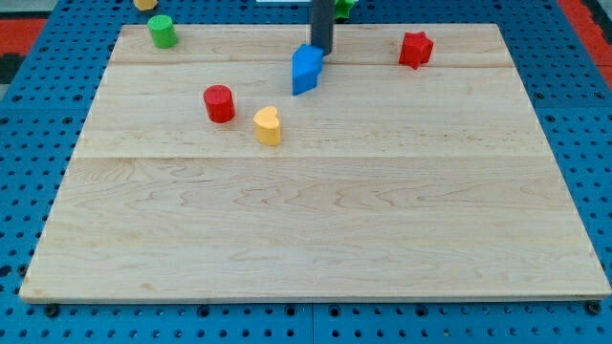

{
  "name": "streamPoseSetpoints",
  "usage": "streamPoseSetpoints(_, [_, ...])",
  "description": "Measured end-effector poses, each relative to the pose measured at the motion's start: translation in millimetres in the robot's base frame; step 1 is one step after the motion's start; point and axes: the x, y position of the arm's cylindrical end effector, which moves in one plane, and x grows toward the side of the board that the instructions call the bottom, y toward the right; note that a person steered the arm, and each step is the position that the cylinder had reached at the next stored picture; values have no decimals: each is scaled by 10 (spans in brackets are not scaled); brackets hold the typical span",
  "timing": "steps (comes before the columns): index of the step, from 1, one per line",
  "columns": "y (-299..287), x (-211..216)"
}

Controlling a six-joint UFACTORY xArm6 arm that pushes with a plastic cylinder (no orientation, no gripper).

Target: Slide yellow heart slightly up and right

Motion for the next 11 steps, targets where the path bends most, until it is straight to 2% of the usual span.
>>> streamPoseSetpoints(1, [-203, 697])
streamPoseSetpoints(3, [92, 1702])
streamPoseSetpoints(4, [-146, 2317])
streamPoseSetpoints(5, [-1043, 2241])
streamPoseSetpoints(6, [-1066, 1733])
streamPoseSetpoints(7, [-880, 1528])
streamPoseSetpoints(8, [-2, 1528])
streamPoseSetpoints(9, [251, 1501])
streamPoseSetpoints(10, [124, 1185])
streamPoseSetpoints(11, [-240, 492])
